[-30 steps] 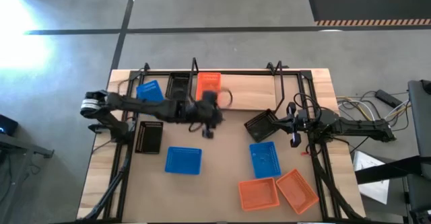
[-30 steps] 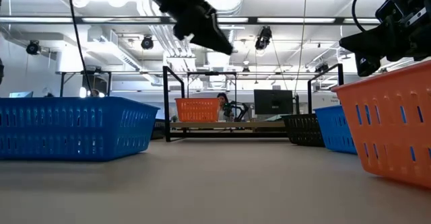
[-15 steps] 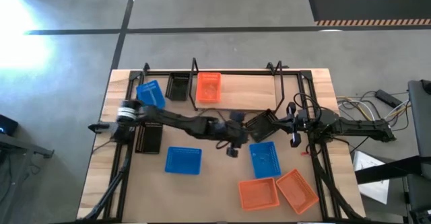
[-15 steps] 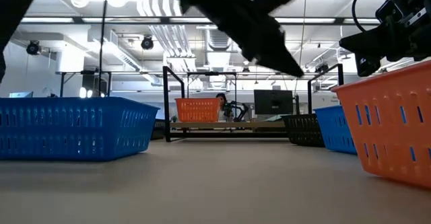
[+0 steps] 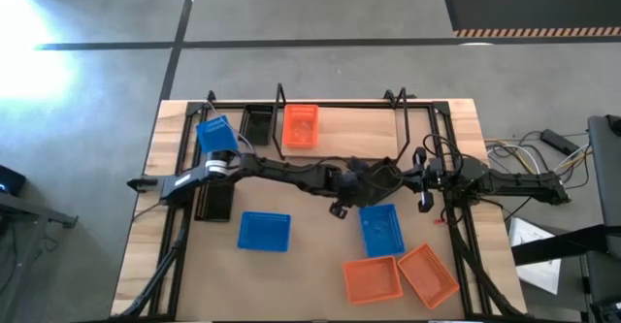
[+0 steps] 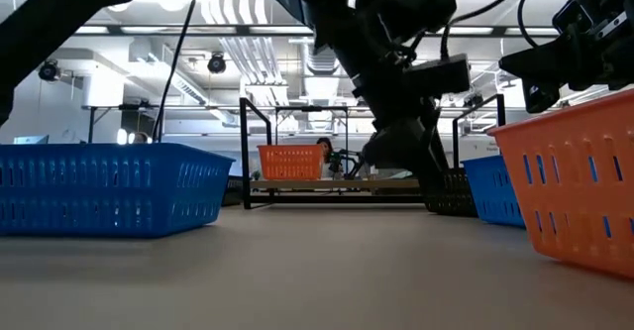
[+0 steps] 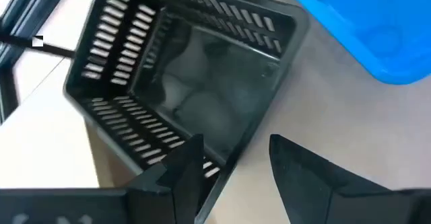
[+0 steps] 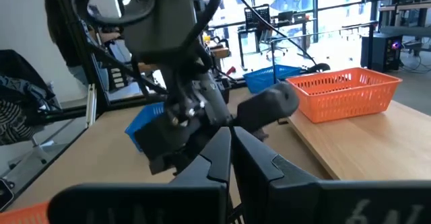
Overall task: Stack baskets on shelf by color
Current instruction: Put the right black bin on the shelf
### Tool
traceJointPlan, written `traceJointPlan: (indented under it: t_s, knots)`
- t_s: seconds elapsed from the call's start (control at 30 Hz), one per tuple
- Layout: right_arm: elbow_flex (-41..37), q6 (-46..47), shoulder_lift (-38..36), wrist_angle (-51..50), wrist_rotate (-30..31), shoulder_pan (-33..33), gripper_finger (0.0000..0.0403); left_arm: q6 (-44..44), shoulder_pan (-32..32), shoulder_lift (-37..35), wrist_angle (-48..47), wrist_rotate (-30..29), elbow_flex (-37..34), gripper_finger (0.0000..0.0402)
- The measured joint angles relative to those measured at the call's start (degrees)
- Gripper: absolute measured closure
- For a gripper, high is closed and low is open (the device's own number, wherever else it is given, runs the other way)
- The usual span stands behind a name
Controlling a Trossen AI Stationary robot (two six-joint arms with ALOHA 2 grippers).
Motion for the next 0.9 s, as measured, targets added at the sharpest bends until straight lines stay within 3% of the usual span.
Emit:
traceJointPlan:
  t_s: [0.17,0.43,0.63,0.73,0.9]
  knots:
    - [0.0,0.0,0.0,0.0,0.0,0.0,0.0394,0.1,0.2,0.1,0.7,1.3,-1.3,0.0283]
    - [0.0,0.0,0.0,0.0,0.0,0.0,0.0394,-0.1,-0.4,0.1,0.6,4.1,-1.3,0.0389]
    - [0.0,0.0,0.0,0.0,0.0,0.0,0.0394,-5.2,-3.3,-1.4,-0.3,4.1,-1.2,0.0396]
    - [0.0,0.0,0.0,0.0,0.0,0.0,0.0394,-8.2,-5.8,-3.4,0.0,0.7,-1.4,0.04]
    - [0.0,0.0,0.0,0.0,0.0,0.0,0.0394,-11.2,-9.7,-7.1,-2.0,-11.3,-1.6,0.0401]
